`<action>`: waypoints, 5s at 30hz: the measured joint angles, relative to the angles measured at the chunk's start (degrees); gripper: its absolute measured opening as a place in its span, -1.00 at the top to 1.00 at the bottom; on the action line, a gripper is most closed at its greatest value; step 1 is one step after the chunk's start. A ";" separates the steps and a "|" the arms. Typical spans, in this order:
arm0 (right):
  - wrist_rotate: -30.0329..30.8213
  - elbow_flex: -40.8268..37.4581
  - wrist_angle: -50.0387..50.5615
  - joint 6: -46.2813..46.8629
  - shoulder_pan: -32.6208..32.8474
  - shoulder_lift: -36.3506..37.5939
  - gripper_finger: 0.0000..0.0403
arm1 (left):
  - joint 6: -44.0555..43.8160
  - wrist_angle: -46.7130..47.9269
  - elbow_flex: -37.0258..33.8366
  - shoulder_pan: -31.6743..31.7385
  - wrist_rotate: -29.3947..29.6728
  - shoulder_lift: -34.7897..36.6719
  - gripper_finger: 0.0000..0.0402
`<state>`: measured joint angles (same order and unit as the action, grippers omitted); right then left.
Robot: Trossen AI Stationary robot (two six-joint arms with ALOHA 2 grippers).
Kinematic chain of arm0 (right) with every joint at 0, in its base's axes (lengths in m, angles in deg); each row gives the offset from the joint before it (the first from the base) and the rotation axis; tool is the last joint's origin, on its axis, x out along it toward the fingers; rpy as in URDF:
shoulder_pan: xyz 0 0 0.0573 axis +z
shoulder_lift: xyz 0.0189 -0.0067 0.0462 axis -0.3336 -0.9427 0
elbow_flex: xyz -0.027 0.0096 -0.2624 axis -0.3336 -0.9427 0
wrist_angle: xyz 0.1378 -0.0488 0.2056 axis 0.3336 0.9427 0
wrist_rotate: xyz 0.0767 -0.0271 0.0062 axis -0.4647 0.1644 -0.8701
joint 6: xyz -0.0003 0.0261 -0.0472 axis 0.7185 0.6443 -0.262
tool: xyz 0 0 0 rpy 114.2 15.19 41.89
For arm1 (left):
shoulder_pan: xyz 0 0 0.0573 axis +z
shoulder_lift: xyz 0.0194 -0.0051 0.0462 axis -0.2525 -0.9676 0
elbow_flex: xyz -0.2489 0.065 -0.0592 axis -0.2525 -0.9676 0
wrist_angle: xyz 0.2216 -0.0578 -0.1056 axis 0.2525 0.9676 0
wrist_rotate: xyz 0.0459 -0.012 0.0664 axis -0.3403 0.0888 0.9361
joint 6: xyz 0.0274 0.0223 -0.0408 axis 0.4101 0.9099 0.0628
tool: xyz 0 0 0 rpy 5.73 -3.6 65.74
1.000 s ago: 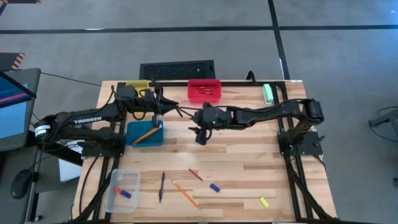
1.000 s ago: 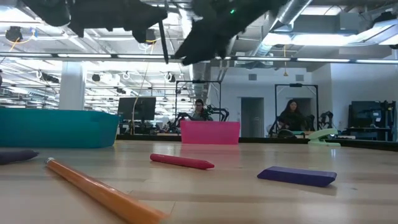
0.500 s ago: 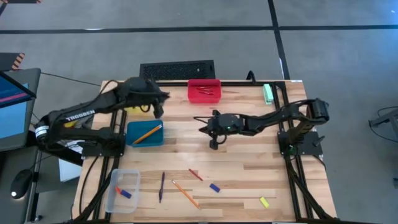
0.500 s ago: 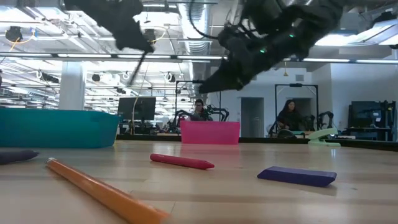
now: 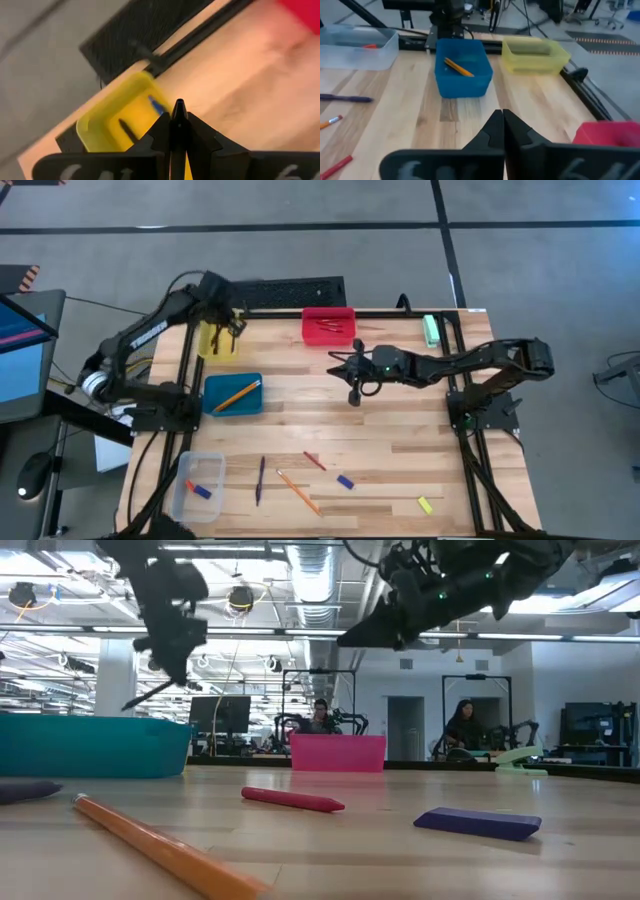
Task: Sort crayons/erasers/pens/pencils in bins
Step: Put the black pen into the yellow bin, then put the yellow pencil into the blue bin
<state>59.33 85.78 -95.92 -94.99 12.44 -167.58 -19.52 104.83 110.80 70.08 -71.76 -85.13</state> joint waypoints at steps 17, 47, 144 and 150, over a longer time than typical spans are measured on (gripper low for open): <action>0.00 0.00 2.41 -1.13 1.56 -0.02 0.99 | 0.07 -1.26 4.76 11.31 -6.67 -19.78 0.85; 12.17 -6.78 -1.39 1.77 19.14 -0.11 0.99 | -3.97 -19.02 -15.06 -24.63 -7.53 19.87 0.97; -1.42 -15.91 -30.66 3.01 10.77 -9.27 0.98 | -14.74 -23.67 0.11 -86.71 -3.16 -27.49 0.36; -1.41 -15.89 -30.31 3.01 10.77 -9.27 0.99 | -13.16 -24.15 0.82 -88.19 -3.58 -32.07 0.36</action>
<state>57.91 69.89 -126.23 -91.99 23.21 -176.85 -32.68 80.68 111.62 -18.11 -75.33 -117.20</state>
